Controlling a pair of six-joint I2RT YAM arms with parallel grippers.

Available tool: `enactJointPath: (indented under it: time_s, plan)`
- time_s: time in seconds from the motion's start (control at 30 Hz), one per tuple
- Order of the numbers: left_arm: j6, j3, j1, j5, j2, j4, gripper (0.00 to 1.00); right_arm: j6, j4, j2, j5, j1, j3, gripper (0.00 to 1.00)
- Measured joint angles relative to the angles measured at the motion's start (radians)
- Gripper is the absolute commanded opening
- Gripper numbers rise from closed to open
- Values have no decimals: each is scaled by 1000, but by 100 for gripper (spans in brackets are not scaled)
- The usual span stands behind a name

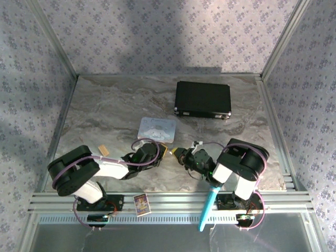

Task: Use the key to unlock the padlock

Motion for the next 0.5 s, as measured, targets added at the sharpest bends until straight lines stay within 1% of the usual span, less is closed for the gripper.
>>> enactJointPath:
  time_s: [0.27, 0.5]
  plan:
    - [-3, 0, -11, -5, 2, 17, 0, 0, -4, 0, -26, -33, 5, 0]
    - [-11, 0, -11, -7, 8, 44, 0, 0, -8, 0, -29, -36, 8, 0]
